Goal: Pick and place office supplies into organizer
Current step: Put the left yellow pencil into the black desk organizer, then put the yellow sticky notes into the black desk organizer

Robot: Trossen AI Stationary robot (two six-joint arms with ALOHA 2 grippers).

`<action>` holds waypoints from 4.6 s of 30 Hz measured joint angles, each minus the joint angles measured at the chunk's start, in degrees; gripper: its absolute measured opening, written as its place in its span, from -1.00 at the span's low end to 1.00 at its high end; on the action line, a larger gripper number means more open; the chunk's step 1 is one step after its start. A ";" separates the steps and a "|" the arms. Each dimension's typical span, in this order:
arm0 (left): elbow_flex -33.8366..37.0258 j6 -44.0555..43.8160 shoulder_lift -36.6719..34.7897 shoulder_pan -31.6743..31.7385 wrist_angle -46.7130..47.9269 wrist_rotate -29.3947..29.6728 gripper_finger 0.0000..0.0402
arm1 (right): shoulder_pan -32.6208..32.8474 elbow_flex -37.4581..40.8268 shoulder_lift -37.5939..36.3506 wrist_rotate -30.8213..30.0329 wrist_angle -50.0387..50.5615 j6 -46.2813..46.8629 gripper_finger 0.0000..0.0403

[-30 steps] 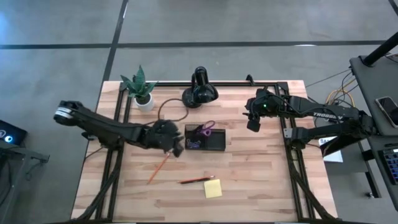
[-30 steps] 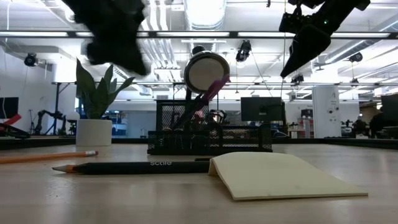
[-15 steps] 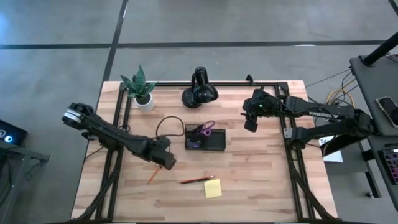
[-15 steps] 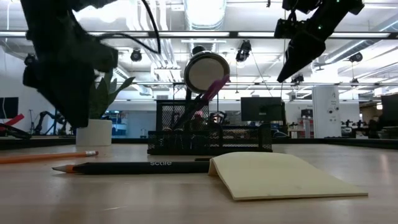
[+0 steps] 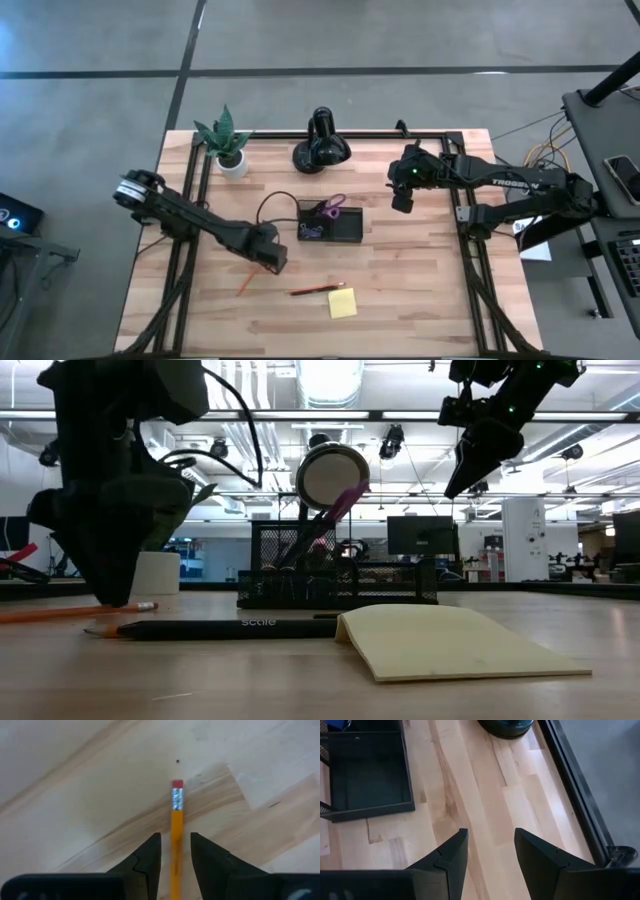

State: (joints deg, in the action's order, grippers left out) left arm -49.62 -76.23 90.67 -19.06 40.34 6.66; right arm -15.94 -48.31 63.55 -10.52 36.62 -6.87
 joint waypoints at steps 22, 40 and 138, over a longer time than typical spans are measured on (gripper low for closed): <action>0.49 6.33 2.72 0.95 -0.47 0.21 -0.96 | 0.02 0.00 0.09 -0.02 -0.81 -0.64 -0.23; -8.02 30.06 -15.47 2.62 -13.12 38.04 -1.00 | 0.07 -6.15 -1.57 -0.34 -2.47 3.51 -0.26; -12.34 26.14 19.15 -15.13 -50.49 4.28 -0.47 | 36.28 2.51 28.65 14.29 -29.23 37.68 -0.13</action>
State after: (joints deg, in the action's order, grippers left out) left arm -61.96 -50.09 109.82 -34.20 -10.15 10.94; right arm 20.33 -45.81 92.20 3.76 7.40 30.81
